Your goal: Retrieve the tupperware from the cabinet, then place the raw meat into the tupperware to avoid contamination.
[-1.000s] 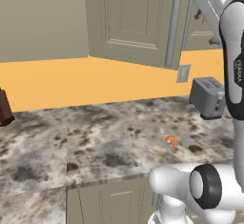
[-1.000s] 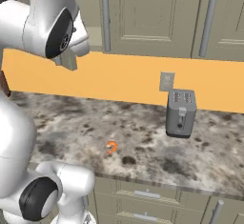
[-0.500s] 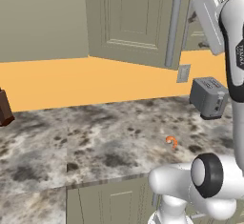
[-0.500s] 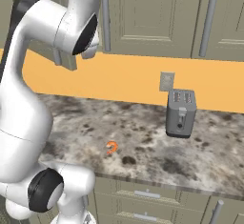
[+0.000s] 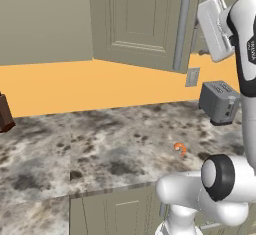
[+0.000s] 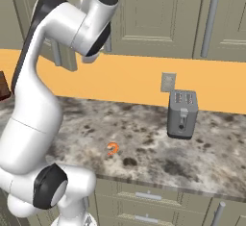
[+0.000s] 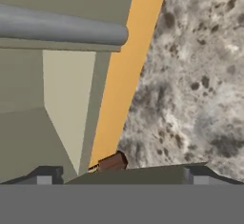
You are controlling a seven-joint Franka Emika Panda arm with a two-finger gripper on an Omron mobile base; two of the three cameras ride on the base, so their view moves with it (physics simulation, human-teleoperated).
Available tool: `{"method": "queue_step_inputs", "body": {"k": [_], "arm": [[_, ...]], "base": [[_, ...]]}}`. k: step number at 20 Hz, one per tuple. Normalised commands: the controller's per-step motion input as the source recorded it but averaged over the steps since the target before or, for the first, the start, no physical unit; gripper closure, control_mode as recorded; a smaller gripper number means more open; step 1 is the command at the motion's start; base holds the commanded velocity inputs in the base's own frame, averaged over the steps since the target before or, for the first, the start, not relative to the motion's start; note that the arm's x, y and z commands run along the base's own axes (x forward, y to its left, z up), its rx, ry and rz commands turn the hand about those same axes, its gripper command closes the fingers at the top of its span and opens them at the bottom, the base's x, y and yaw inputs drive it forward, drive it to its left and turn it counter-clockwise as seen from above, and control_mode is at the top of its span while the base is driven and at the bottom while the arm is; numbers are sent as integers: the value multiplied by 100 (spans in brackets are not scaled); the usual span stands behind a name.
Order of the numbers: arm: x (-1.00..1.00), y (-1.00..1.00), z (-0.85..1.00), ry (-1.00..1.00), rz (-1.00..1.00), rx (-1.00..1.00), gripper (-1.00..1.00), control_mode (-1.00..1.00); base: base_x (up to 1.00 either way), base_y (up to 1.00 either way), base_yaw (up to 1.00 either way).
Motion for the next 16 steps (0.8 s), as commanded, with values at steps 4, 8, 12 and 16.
{"method": "queue_step_inputs", "body": {"k": [4,8,12,16], "arm": [[5,22,-30,9,7,12,-100,-100],[-1,28,-24,11,9,9,-100,-100],[-29,53,-3,15,14,1,-100,-100],[-64,64,0,10,17,0,-100,-100]], "base": [[0,0,0],[0,0,0],[0,0,0],[0,0,0]]}}
